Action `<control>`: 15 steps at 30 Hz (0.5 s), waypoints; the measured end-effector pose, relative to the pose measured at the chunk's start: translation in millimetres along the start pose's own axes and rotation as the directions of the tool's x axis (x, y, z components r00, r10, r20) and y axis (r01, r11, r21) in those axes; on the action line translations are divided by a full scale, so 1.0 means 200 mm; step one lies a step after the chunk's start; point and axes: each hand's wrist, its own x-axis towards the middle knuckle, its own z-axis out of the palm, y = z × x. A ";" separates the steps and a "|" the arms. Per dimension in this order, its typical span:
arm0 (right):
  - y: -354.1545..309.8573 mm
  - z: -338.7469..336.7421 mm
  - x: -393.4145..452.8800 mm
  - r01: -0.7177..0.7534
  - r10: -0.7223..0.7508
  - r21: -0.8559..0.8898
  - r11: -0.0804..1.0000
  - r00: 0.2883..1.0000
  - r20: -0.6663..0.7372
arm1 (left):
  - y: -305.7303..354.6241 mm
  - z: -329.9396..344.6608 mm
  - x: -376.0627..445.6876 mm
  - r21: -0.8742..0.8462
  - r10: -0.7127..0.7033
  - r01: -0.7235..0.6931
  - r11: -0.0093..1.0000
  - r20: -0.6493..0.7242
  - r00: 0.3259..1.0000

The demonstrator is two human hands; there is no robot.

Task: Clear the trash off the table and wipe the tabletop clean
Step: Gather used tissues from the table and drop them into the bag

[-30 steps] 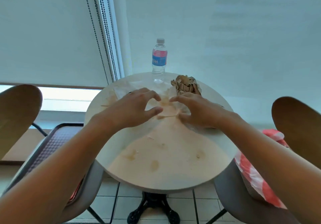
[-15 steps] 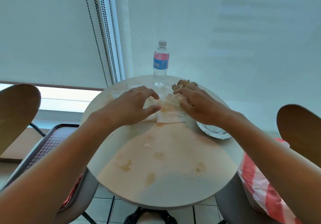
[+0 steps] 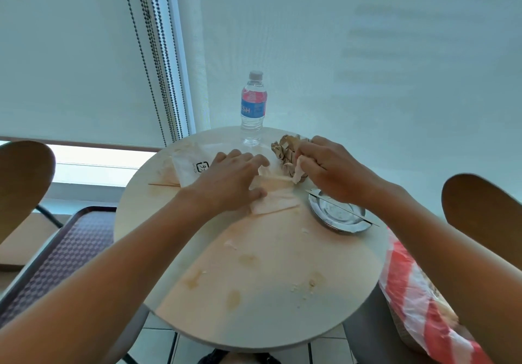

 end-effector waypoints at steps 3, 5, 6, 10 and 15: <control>0.02 -0.01 -0.01 -0.005 0.005 0.003 1.000 1.000 0.006 | 0.01 0.02 0.01 -0.023 -0.011 0.011 1.000 0.016 1.000; 0.04 -0.01 -0.02 -0.013 0.013 0.001 1.000 1.000 0.006 | 0.02 0.01 0.02 -0.032 -0.018 0.019 0.999 0.021 1.000; 0.04 -0.01 -0.02 -0.017 0.017 -0.002 1.000 1.000 0.007 | 0.02 0.01 0.02 -0.033 -0.018 0.019 0.999 0.018 1.000; 0.05 -0.01 -0.03 -0.018 0.018 -0.011 1.000 1.000 0.005 | 0.02 -0.01 0.01 0.011 0.017 -0.017 1.000 -0.070 0.997; 0.07 -0.01 -0.03 -0.010 0.010 0.007 1.000 1.000 -0.009 | 0.04 -0.06 0.01 -0.081 -0.028 0.015 0.997 -0.162 0.986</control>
